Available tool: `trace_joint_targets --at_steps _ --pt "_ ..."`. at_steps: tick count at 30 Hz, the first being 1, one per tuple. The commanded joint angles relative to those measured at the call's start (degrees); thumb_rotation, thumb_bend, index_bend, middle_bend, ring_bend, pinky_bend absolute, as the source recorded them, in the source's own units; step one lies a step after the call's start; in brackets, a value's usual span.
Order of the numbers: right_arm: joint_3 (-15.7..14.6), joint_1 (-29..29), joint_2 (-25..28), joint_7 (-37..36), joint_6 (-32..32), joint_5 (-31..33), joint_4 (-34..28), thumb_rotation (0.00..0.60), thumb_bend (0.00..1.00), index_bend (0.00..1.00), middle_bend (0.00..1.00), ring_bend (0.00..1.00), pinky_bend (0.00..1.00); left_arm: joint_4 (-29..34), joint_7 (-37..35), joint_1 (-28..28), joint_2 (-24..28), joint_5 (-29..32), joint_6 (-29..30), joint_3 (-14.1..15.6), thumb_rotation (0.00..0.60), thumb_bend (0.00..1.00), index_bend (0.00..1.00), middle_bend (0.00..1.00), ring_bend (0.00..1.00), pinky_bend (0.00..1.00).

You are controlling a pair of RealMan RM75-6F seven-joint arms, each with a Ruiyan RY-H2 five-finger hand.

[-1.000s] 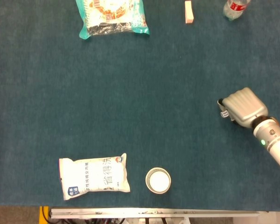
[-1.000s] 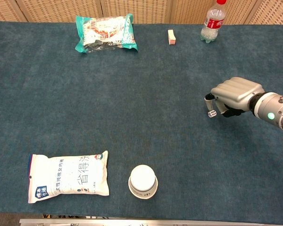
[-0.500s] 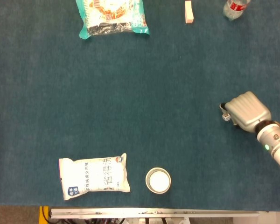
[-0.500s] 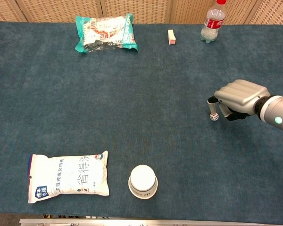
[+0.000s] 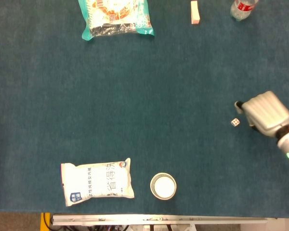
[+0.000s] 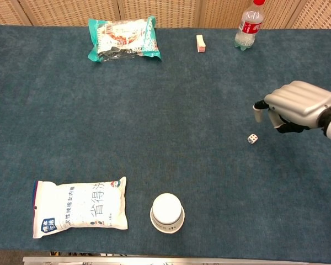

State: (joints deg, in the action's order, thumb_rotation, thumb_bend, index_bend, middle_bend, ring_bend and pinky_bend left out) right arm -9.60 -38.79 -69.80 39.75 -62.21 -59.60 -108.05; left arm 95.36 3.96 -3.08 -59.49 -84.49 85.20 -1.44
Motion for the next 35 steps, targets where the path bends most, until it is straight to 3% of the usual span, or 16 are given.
trace_joint_targets --at_steps 1,4,9,14,17,26,35 --pt "-1.2 4.9 3.8 -5.0 -6.4 -7.8 -1.5 0.6 0.94 0.42 0.72 0.76 0.91 0.0 0.2 0.0 -0.1 -0.3 0.1 0.1 0.6 0.0 0.54 0.51 0.44 0.46" --pt "-2.1 8.7 5.7 -9.4 -11.5 -14.1 -0.7 0.6 0.88 0.42 0.58 0.61 0.89 -0.1 0.0 -0.1 -0.3 -0.9 0.2 0.2 0.6 0.0 0.54 0.51 0.44 0.46" --pt "-3.4 15.0 7.8 -17.5 -19.6 -22.5 2.6 0.6 0.46 0.41 0.38 0.39 0.67 -0.3 -1.7 -0.3 -0.4 -2.4 0.2 0.7 0.6 0.0 0.54 0.51 0.44 0.46" --pt "-2.8 21.4 8.1 -23.1 -28.5 -27.6 6.3 0.6 0.18 0.3 0.26 0.25 0.46 -1.0 -2.9 -0.4 -0.7 -4.4 0.5 1.3 0.6 0.0 0.53 0.51 0.44 0.46" --pt "-2.1 24.8 7.6 -26.1 -32.5 -28.9 8.4 0.6 0.07 0.29 0.23 0.22 0.4 -1.2 -2.8 -0.5 -0.6 -5.3 0.3 1.9 0.6 0.0 0.53 0.5 0.44 0.46" --pt "0.7 31.1 7.1 -35.2 -37.0 -28.4 12.5 0.6 0.04 0.29 0.23 0.22 0.39 -0.9 -4.8 -0.5 -0.5 -6.7 1.1 2.2 0.6 0.0 0.53 0.5 0.44 0.46" --pt "2.8 32.2 8.7 -39.9 -34.4 -29.0 14.0 0.6 0.04 0.29 0.23 0.22 0.39 -1.4 -3.7 -1.0 -1.1 -5.6 -0.2 1.9 0.6 0.0 0.53 0.5 0.44 0.46"
